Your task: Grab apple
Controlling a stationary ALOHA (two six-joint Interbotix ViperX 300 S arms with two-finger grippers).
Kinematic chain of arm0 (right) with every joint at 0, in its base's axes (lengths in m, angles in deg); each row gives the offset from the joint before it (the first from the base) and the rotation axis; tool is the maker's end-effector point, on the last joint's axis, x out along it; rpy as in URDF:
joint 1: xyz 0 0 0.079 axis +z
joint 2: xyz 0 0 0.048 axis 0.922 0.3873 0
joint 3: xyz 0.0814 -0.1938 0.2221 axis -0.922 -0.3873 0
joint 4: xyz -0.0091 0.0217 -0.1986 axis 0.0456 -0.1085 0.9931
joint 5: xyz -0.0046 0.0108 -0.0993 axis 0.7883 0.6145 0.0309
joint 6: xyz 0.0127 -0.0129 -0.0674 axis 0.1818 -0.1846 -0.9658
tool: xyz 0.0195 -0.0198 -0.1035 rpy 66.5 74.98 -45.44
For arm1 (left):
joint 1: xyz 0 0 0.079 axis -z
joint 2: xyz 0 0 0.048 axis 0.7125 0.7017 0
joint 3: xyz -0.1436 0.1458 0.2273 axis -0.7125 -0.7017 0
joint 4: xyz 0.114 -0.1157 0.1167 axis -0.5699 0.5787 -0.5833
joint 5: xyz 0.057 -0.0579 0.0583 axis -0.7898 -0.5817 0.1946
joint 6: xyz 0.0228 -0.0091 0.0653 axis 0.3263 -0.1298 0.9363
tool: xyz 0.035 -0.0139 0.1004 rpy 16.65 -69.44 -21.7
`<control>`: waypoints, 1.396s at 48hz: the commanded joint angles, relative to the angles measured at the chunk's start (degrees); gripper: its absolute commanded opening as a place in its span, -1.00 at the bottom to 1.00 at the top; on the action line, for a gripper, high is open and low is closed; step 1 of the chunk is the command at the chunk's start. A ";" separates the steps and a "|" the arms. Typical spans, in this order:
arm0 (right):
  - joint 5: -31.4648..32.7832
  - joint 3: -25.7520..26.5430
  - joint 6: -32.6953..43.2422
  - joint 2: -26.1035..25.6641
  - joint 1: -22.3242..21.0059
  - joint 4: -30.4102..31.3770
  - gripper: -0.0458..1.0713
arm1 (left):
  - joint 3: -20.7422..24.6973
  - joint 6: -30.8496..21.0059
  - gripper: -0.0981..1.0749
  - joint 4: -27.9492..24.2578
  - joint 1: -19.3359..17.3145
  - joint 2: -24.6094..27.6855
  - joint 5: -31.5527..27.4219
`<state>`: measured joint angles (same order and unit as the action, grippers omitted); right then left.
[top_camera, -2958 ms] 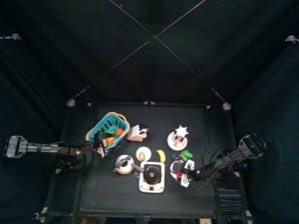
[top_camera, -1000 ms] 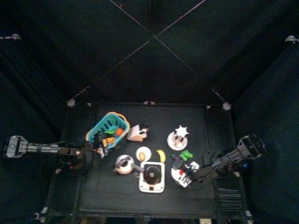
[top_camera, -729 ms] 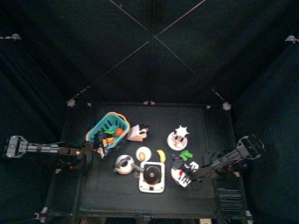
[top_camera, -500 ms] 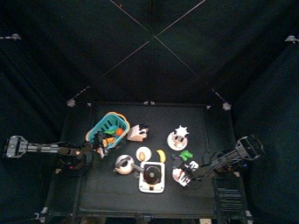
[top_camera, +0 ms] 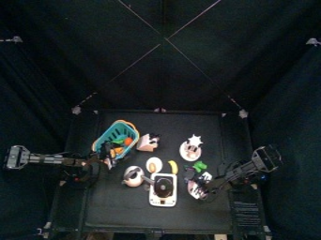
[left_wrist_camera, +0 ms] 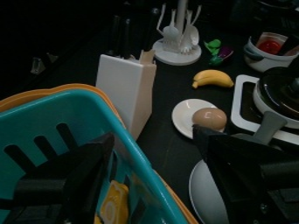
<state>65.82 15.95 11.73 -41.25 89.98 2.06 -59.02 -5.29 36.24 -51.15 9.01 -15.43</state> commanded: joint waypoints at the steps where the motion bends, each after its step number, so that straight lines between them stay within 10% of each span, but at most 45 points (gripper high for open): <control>1: 0.18 1.49 -0.09 -1.49 0.53 0.97 0.81 | 0.62 0.00 0.93 -0.09 0.00 0.18 0.26; 29: 5.71 1.05 -0.09 -6.77 8.70 2.90 0.81 | 0.53 0.00 0.93 -0.09 0.00 0.18 0.26; 67: -1.05 -2.72 -0.09 -2.90 6.86 0.26 0.81 | 0.18 0.00 0.93 -0.09 0.00 0.18 0.18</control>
<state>65.03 12.88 11.64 -44.06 97.10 2.15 -59.46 -5.29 36.24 -51.15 9.01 -15.43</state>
